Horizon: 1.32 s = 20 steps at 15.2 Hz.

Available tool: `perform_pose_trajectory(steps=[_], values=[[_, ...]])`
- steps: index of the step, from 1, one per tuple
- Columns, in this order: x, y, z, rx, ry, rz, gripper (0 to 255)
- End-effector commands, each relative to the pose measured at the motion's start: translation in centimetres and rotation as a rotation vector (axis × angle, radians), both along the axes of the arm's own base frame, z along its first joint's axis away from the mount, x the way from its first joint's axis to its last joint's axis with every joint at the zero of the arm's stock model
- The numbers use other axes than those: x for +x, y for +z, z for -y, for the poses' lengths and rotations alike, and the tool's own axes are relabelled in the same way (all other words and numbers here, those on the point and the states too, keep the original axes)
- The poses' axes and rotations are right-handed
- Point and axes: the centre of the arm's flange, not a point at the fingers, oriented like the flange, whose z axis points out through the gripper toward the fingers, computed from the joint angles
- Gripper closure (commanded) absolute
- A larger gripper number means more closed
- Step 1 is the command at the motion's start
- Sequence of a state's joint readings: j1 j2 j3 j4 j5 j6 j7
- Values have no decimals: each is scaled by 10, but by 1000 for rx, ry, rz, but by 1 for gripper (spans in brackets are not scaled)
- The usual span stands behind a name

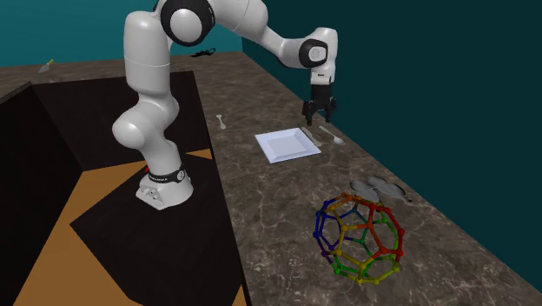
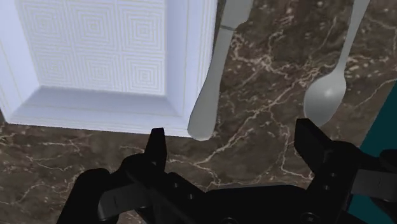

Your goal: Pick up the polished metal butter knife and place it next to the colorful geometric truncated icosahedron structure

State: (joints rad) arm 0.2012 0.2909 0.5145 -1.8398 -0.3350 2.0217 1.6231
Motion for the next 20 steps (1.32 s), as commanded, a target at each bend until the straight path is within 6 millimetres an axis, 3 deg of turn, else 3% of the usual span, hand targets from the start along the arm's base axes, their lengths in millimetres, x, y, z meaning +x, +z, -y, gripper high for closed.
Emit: perform_pose_trajectory(steps=[1, 4, 11, 19, 20], values=[[-9, -16, -12, 10, -128, -16, 0], [-17, -36, -32, 22, -273, -38, 0], [-18, -73, -27, 22, -273, -38, 0], [-18, -76, -27, 22, -273, -38, 0], [-18, -76, -27, 22, -273, -38, 255]])
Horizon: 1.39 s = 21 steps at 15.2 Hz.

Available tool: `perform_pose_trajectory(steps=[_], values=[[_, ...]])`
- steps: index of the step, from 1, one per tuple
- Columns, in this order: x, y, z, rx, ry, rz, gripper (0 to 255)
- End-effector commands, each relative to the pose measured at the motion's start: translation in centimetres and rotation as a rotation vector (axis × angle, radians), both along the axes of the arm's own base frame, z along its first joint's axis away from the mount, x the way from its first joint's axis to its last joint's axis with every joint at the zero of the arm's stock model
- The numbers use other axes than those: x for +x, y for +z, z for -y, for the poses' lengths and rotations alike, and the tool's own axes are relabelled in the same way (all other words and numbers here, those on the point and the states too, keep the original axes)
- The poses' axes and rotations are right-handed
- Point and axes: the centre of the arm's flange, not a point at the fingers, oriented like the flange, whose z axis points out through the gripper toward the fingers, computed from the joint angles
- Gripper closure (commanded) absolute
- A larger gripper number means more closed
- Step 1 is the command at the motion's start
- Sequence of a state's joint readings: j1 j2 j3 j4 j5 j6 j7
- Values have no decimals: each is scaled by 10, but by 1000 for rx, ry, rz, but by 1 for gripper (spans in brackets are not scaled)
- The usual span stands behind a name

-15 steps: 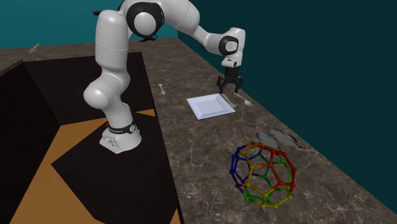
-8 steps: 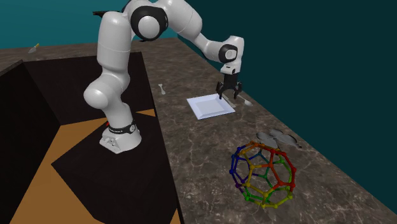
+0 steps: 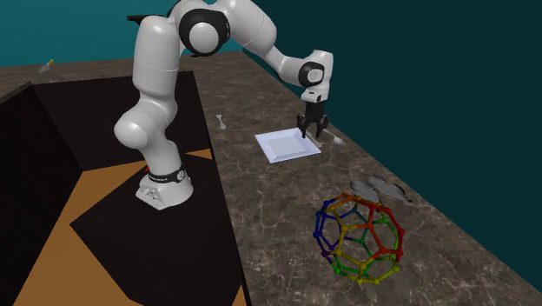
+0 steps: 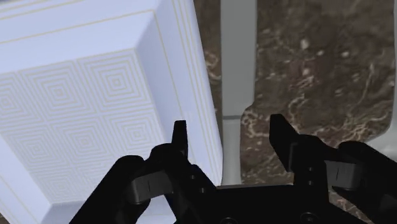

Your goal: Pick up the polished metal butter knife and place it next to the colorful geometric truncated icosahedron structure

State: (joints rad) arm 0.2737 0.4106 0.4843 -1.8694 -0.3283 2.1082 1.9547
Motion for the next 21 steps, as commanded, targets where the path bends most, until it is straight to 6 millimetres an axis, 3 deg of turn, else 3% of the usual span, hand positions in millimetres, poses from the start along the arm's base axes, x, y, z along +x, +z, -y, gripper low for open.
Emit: perform_pose_trajectory(steps=[1, 9, 21], values=[[0, 0, 0, 0, 0, 0, 255], [0, 0, 0, 0, 0, 0, 255], [0, 63, 0, 0, 0, 0, 255]])
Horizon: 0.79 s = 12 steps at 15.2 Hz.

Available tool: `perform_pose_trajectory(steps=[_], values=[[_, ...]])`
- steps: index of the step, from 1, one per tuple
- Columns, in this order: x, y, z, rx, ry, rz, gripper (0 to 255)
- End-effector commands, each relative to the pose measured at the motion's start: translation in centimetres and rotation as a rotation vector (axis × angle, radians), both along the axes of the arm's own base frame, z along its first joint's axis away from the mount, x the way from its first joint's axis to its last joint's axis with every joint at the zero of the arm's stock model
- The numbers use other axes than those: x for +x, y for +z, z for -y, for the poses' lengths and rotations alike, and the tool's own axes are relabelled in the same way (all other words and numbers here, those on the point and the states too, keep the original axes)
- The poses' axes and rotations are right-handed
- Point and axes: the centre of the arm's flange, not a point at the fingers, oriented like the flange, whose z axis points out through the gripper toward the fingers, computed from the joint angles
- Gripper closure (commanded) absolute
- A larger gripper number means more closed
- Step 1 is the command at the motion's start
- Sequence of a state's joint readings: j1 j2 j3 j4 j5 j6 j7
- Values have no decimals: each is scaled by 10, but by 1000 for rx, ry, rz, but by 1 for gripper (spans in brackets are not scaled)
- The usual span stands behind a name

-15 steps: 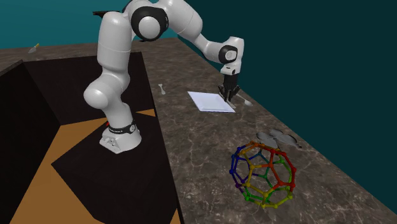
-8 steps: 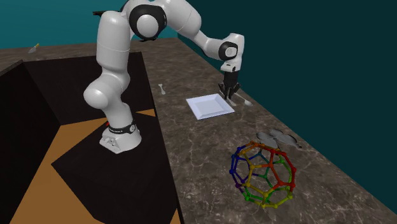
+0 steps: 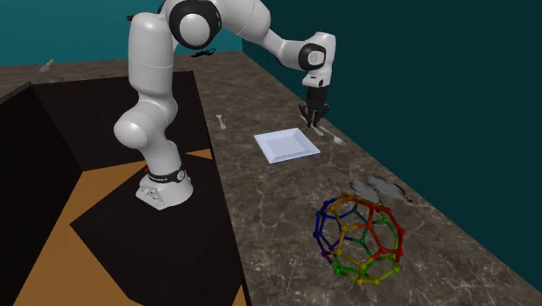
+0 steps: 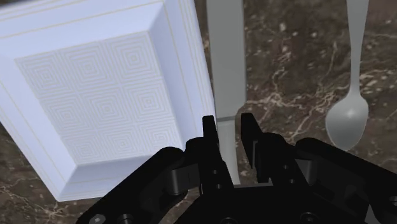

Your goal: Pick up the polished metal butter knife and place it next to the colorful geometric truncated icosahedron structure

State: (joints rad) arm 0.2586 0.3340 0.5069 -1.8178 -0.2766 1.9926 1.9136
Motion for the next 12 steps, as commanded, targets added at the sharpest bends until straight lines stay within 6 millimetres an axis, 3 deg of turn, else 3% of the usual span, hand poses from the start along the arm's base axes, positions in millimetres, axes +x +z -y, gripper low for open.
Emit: perform_pose_trajectory(steps=[1, 12], values=[[0, 10, 0, 0, 0, 0, 255], [0, 68, 0, 0, 0, 0, 255]])
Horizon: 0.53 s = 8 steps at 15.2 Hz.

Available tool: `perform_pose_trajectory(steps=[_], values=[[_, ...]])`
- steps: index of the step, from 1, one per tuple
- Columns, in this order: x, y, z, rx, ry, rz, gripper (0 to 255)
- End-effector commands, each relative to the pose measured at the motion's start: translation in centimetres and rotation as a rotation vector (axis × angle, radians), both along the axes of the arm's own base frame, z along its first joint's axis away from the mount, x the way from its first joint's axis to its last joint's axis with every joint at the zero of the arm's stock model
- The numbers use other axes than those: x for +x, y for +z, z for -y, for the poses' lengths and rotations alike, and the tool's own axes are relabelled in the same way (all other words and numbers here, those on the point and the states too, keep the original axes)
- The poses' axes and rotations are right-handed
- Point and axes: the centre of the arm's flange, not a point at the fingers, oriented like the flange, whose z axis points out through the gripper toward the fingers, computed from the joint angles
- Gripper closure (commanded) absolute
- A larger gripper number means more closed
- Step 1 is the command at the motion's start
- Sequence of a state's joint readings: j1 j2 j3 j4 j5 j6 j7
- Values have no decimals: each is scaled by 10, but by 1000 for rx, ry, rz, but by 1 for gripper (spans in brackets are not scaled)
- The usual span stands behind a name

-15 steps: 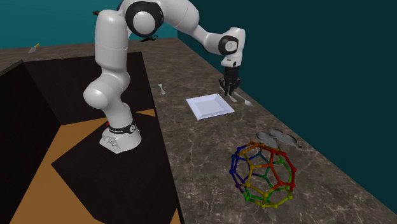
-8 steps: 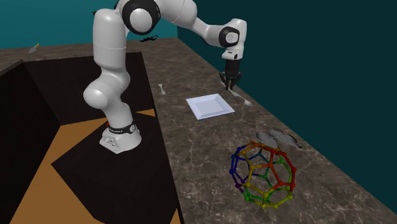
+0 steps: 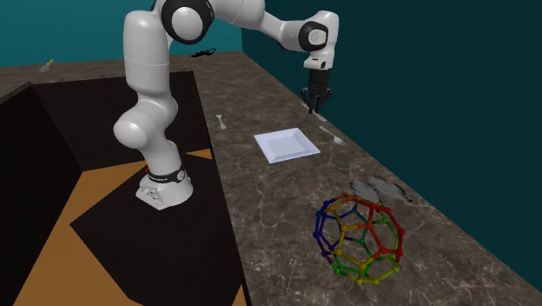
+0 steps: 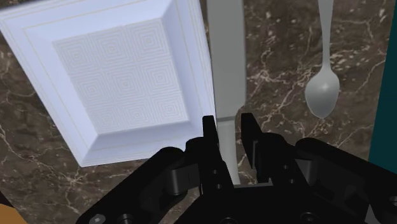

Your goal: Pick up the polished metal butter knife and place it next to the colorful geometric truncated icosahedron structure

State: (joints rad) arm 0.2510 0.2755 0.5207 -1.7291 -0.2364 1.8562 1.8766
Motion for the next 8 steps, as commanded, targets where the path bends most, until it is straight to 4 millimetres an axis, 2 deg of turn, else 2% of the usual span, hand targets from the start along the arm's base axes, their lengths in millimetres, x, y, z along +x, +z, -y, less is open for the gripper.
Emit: perform_pose_trajectory(steps=[1, 8], values=[[-1, 10, -1, 0, 0, 0, 255], [-1, 47, -1, 0, 0, 0, 255]])
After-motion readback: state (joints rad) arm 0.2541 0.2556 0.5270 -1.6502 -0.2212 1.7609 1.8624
